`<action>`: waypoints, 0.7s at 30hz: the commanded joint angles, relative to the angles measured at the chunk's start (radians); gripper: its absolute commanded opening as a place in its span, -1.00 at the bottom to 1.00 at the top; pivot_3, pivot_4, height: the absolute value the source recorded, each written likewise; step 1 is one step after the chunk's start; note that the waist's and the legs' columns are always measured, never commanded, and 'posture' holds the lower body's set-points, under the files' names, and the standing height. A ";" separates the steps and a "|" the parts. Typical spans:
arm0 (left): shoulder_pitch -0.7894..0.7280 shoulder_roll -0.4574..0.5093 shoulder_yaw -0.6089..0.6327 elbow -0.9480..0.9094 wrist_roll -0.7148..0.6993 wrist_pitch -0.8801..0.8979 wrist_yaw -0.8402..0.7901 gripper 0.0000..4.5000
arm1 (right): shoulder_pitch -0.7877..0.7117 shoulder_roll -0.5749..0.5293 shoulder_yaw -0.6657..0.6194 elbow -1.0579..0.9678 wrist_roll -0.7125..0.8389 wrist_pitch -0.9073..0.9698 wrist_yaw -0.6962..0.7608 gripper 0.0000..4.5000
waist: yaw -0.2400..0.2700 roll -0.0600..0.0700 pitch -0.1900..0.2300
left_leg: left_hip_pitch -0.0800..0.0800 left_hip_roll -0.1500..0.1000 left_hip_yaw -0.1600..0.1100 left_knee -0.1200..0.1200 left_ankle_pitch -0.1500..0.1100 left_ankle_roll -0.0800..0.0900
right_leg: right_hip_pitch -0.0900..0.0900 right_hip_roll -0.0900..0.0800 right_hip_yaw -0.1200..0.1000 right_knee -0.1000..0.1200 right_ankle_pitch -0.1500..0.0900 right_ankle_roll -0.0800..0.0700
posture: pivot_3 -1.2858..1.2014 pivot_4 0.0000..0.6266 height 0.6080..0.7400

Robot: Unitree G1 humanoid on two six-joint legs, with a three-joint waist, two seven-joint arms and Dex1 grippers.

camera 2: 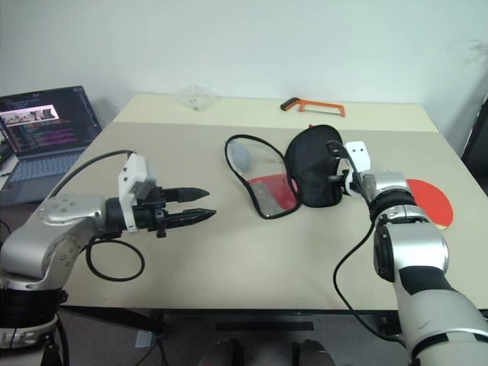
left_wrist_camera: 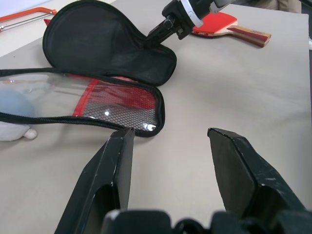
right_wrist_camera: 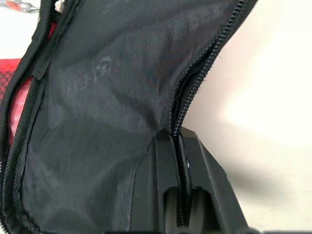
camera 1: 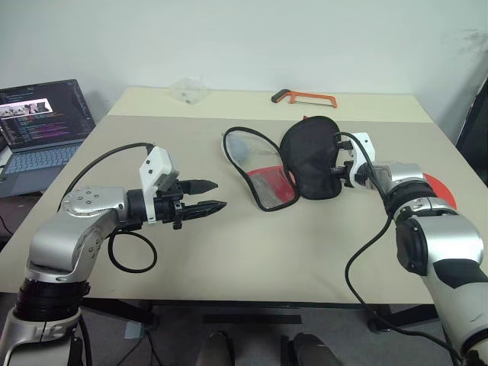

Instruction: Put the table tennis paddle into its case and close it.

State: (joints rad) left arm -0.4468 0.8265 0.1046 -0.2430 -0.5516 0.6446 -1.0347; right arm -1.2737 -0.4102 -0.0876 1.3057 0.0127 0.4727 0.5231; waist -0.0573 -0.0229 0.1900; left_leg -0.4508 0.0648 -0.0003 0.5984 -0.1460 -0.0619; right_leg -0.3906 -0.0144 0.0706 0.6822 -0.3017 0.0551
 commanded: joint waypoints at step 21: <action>-0.113 0.013 -0.006 0.056 -0.024 -0.046 -0.112 0.16 | 0.295 -0.291 -0.076 -0.874 -0.008 0.550 -0.004 1.00 | 0.018 0.000 0.000 | 0.000 0.000 0.000 -0.001 0.000 0.000 | 0.000 0.000 -0.001 0.000 0.000 -0.001 | 0.03 -0.52 1.00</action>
State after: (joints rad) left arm -0.5311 0.8328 0.0903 -0.1869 -0.5643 0.6225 -1.1274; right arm -1.0164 -0.6839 -0.1106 0.5660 -0.0074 0.9246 0.5687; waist -0.0398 -0.0225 0.1902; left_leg -0.4508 0.0648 -0.0007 0.5974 -0.1462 -0.0619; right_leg -0.3906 -0.0145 0.0698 0.6821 -0.3022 0.0545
